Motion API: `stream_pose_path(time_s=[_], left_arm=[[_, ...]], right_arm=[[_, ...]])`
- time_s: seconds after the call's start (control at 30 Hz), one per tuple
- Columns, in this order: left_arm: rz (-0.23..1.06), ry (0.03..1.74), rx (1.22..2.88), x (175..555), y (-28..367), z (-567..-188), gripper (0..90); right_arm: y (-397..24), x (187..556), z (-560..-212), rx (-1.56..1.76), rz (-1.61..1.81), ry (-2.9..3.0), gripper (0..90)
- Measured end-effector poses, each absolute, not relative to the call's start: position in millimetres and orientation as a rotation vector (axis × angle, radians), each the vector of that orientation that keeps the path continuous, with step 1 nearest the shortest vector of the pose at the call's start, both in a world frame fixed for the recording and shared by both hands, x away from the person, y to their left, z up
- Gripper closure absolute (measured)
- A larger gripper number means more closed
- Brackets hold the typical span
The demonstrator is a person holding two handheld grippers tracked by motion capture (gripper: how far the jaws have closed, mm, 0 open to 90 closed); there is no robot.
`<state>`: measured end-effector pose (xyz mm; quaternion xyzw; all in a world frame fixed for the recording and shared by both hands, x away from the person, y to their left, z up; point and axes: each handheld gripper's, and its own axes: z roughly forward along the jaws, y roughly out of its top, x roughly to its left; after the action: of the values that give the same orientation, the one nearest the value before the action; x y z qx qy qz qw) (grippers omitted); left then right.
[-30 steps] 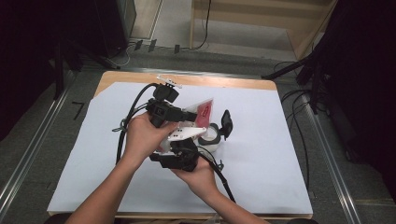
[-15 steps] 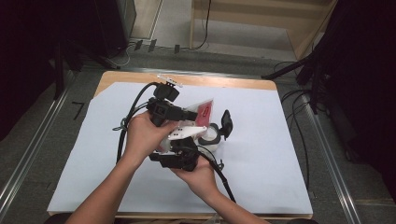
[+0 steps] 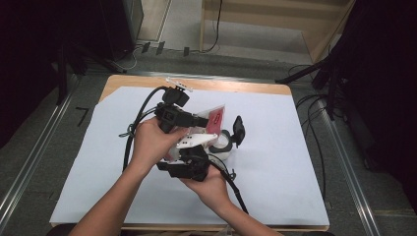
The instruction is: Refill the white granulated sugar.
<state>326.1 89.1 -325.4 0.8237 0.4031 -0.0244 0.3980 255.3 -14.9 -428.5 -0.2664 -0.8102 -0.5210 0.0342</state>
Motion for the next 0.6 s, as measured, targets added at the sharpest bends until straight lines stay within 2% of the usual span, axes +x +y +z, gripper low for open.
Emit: stream_pose_path(time_s=[0.6], left_arm=[[-0.073, 1.007, 2.079, 326.2, 84.3, -325.0, 78.5]], right_arm=[[-18.8, 254.4, -427.9, -0.817, -1.608, -2.509, 63.5]])
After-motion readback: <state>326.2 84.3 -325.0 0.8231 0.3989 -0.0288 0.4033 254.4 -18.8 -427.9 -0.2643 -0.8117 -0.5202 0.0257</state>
